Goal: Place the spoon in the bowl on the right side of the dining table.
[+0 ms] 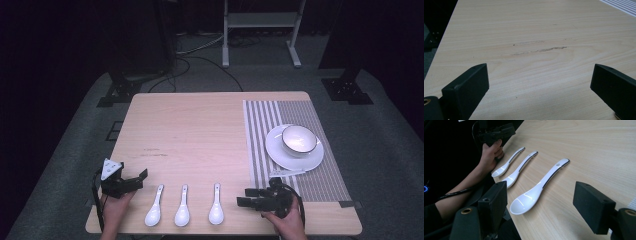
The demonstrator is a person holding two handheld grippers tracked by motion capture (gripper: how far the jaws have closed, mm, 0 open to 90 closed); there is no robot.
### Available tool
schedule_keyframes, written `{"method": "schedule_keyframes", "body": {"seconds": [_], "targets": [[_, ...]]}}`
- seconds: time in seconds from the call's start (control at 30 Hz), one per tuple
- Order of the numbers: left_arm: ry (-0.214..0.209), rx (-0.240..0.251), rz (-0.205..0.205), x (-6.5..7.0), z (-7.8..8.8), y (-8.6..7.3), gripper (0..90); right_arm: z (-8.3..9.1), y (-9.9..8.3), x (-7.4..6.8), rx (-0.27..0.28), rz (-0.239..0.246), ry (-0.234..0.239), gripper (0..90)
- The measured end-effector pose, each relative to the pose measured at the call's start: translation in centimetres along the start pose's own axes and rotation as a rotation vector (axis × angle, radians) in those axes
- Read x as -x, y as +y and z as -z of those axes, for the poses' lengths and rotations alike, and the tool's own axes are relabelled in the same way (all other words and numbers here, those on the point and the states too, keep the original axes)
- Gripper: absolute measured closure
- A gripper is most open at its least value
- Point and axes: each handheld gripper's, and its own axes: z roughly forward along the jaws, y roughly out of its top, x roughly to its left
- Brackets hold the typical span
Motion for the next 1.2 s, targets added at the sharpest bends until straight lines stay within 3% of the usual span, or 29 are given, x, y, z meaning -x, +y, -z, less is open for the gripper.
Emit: {"method": "schedule_keyframes", "body": {"seconds": [0.97, 1.2], "targets": [[-0.003, -0.001, 0.001, 0.0, 0.0, 0.0, 0.5, -3.2, 2.1, -0.3, -0.052, -0.005, 0.009, 27.1], [-0.003, 0.000, 0.001, 0.0, 0.0, 0.0, 0.5, -4.2, 2.5, -0.1, -0.062, -0.029, 0.010, 28.8]]}}
